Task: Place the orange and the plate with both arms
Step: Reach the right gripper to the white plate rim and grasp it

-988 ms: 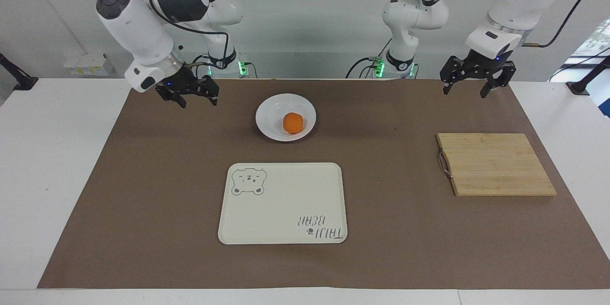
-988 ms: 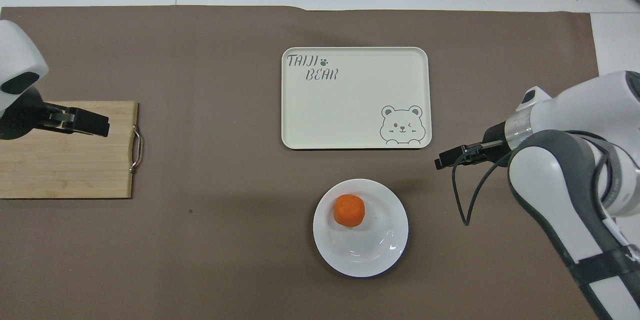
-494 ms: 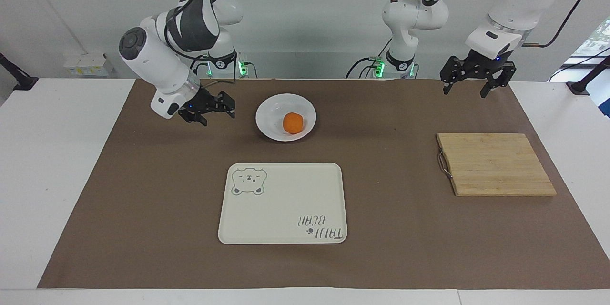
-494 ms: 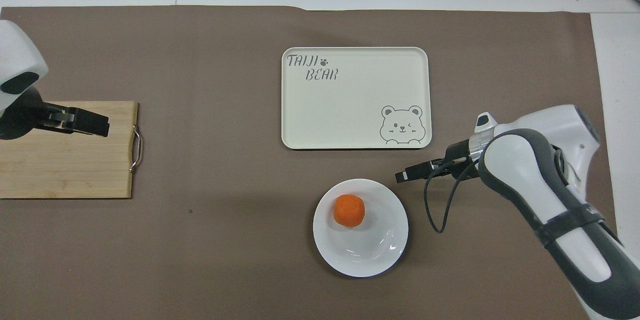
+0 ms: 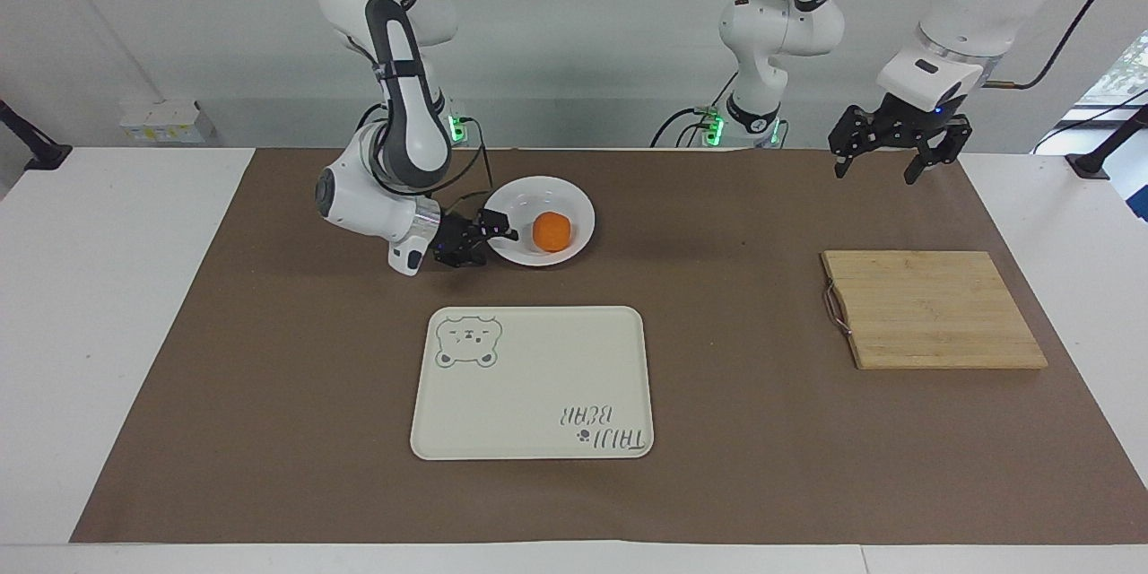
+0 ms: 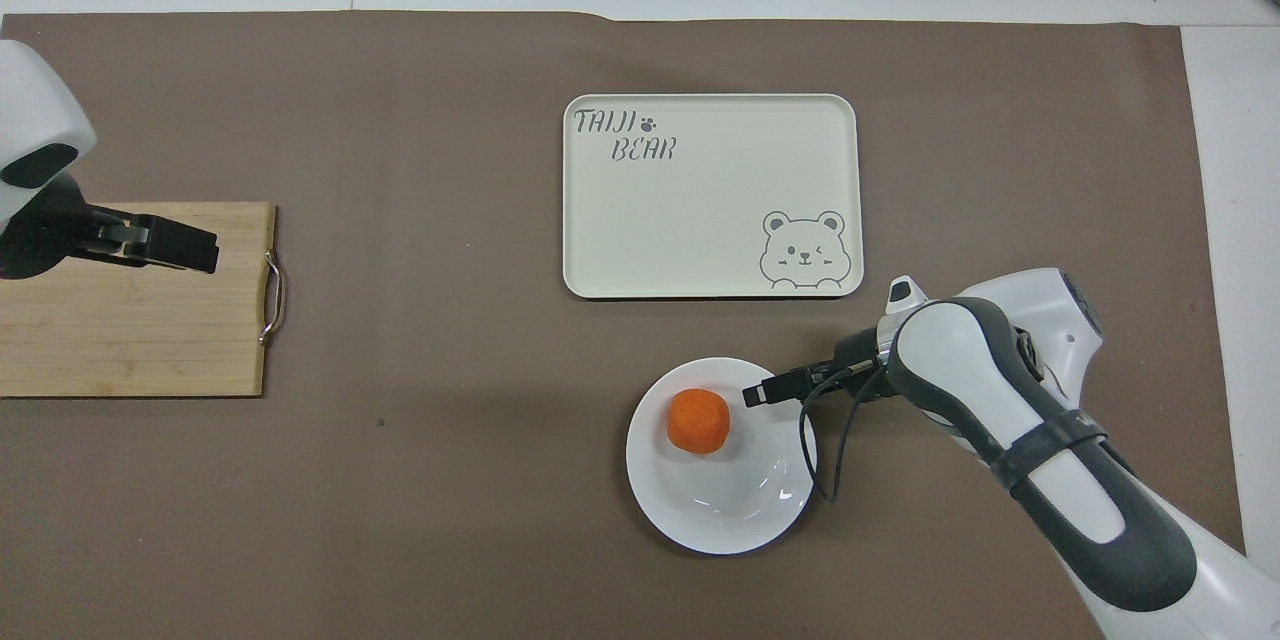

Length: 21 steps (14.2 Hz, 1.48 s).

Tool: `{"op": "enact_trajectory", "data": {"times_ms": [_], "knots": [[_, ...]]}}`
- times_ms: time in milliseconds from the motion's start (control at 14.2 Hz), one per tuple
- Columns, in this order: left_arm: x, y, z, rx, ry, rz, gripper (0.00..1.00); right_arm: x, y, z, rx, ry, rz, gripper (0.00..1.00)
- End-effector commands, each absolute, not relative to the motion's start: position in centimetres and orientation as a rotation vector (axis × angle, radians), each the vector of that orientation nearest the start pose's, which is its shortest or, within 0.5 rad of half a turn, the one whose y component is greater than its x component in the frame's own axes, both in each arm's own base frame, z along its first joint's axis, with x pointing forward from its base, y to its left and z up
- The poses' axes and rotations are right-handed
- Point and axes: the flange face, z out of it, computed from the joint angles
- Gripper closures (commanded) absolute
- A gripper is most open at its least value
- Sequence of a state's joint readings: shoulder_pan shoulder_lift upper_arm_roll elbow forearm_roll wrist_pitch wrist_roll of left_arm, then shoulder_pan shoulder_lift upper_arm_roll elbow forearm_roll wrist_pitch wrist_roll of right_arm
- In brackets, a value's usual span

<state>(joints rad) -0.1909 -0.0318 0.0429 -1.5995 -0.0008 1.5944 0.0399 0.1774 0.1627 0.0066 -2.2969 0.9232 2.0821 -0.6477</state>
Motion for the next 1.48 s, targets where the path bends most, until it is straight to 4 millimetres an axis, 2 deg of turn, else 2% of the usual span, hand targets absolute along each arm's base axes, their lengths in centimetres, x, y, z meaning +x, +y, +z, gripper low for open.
{"op": "enact_trajectory", "data": {"times_ms": [0, 353, 424, 565, 706, 918, 1412], "knots": [[53.4, -7.6, 63.3, -3.147, 0.271, -0.037, 0.0, 45.7, 12.6, 26.8, -2.33, -0.216, 0.235, 0.0], [53.4, -7.6, 63.3, -3.147, 0.271, -0.037, 0.0, 44.5, 12.6, 26.6, -2.318, -0.195, 0.278, 0.0], [53.4, -7.7, 63.3, -3.147, 0.273, -0.04, 0.0, 44.4, 12.5, 26.6, -2.318, -0.19, 0.28, 0.18], [53.4, -7.6, 63.3, -3.147, 0.271, -0.037, 0.0, 44.4, 12.5, 26.5, -2.321, -0.179, 0.285, 0.63], [53.4, -7.7, 63.3, -3.147, 0.273, -0.037, 0.0, 44.5, 12.5, 26.6, -2.326, -0.142, 0.3, 0.98], [53.4, -7.7, 63.3, -3.147, 0.273, -0.037, 0.0, 44.8, 12.6, 26.6, -2.337, -0.085, 0.325, 1.0], [53.4, -7.7, 63.3, -3.147, 0.273, -0.037, 0.0, 45.6, 12.1, 26.8, -2.33, -0.078, 0.329, 1.0]]}}
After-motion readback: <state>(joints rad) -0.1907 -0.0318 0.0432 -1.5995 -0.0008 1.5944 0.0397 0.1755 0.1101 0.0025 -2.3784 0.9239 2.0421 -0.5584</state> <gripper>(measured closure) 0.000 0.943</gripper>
